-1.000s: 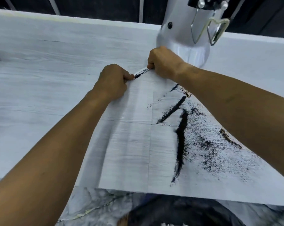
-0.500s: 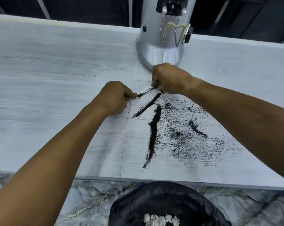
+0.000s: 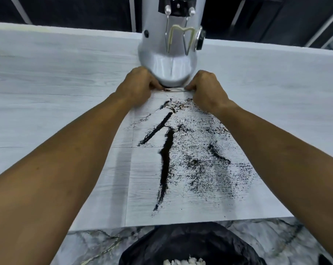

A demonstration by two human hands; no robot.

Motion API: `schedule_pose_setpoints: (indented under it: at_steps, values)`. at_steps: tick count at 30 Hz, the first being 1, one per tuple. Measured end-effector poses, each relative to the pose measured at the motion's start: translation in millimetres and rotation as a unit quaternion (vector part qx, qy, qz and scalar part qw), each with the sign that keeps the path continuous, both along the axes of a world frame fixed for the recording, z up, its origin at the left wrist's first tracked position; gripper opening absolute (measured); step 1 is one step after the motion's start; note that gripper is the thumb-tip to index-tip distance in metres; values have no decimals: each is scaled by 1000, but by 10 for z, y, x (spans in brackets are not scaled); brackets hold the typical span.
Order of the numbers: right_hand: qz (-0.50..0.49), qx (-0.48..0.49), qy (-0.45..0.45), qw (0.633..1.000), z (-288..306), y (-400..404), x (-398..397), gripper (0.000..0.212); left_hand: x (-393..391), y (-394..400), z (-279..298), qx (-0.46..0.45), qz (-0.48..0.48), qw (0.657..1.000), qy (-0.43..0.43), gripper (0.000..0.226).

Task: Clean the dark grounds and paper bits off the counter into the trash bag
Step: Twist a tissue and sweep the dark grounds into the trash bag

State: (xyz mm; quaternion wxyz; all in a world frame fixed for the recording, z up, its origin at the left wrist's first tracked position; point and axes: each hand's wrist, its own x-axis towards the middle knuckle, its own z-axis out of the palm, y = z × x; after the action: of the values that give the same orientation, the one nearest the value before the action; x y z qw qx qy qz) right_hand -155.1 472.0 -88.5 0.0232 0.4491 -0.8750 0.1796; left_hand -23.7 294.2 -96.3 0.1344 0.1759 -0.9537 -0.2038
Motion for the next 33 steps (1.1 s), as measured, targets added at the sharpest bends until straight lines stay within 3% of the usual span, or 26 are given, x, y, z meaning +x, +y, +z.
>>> schedule_pose_setpoints:
  at_steps: [7, 13, 18, 22, 31, 33]
  values:
    - [58, 62, -17, 996, 82, 109, 18, 26, 207, 139, 57, -6, -20, 997, -71, 39]
    - [109, 113, -64, 986, 168, 316, 106, 32, 418, 175, 154, 30, -94, 986, -136, 32]
    - [67, 30, -26, 997, 283, 136, -176, 36, 218, 116, 204, -13, -87, 996, -10, 27]
    - [63, 45, -11, 997, 132, -13, -346, 44, -48, 0, -43, -18, -41, 999, -11, 38]
    - [87, 91, -34, 991, 108, 518, -165, 11, 87, 372, 121, 2, -99, 990, -97, 31]
    - [108, 98, -43, 988, 116, 737, 18, 13, 194, 489, 170, -3, -131, 984, -122, 31]
